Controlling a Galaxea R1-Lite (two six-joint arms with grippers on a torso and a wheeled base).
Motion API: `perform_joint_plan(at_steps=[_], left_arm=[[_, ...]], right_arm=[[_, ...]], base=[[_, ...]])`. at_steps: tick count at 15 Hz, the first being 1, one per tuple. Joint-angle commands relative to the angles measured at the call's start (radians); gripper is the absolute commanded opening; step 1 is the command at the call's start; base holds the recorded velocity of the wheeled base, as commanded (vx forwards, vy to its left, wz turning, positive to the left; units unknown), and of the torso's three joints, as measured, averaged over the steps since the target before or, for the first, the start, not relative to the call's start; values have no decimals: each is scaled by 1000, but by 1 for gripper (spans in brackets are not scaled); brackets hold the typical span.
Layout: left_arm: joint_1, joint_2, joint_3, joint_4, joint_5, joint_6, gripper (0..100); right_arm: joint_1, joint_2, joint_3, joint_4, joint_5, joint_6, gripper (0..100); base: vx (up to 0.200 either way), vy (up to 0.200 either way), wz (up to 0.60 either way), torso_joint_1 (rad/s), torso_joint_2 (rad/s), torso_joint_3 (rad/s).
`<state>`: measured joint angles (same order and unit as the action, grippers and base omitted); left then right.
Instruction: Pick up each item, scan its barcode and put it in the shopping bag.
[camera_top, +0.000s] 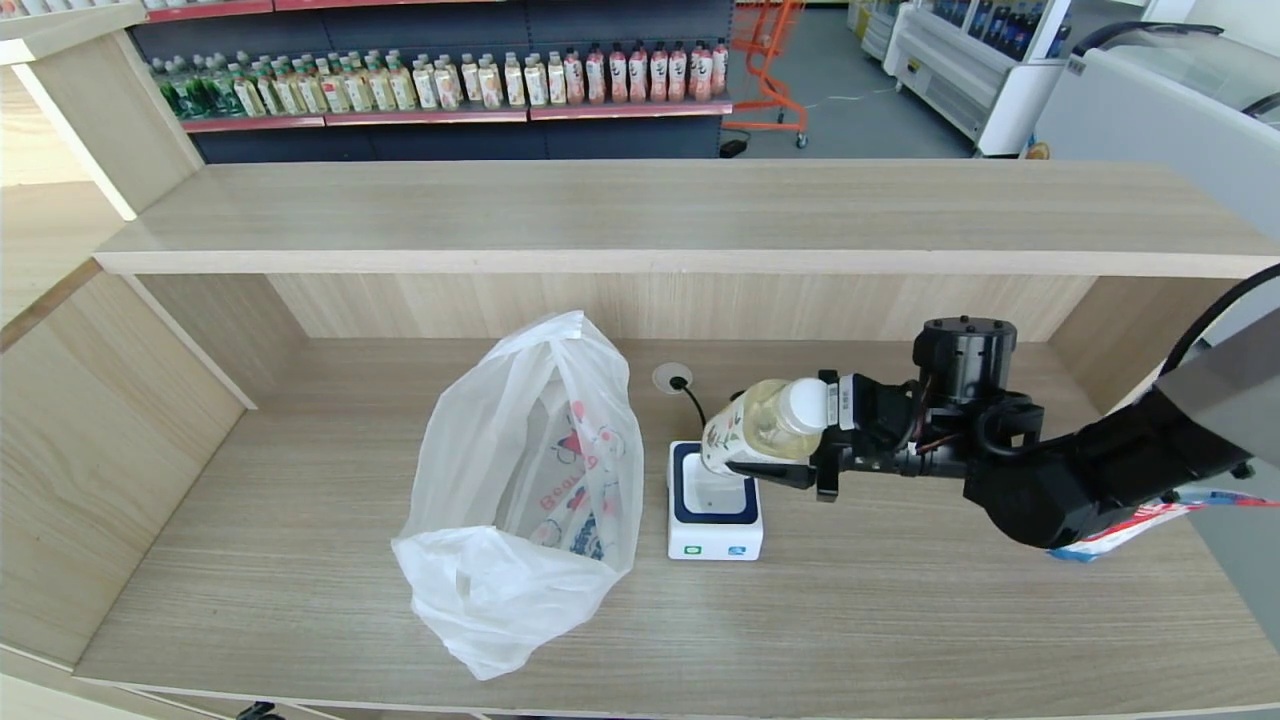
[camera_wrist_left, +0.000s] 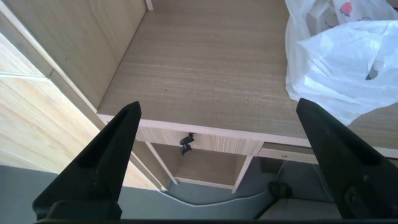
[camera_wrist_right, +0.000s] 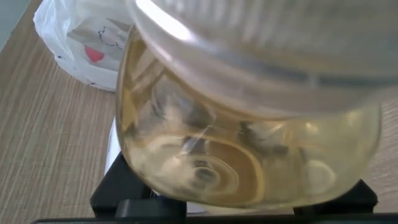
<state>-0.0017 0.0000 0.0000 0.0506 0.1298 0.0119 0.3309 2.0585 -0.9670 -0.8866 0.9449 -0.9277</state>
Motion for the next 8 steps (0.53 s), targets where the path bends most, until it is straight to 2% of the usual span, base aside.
perform_joint_plan(at_steps=[1, 8], left_arm=[[0, 0, 0, 0, 1, 0, 100], [0, 0, 0, 0, 1, 0, 100]], right_arm=[[-4, 29, -16, 0, 2, -11, 0], [-1, 84, -35, -25, 9, -76, 0]], base=[[0, 0, 0, 0, 0, 0], [0, 0, 0, 0, 0, 0]])
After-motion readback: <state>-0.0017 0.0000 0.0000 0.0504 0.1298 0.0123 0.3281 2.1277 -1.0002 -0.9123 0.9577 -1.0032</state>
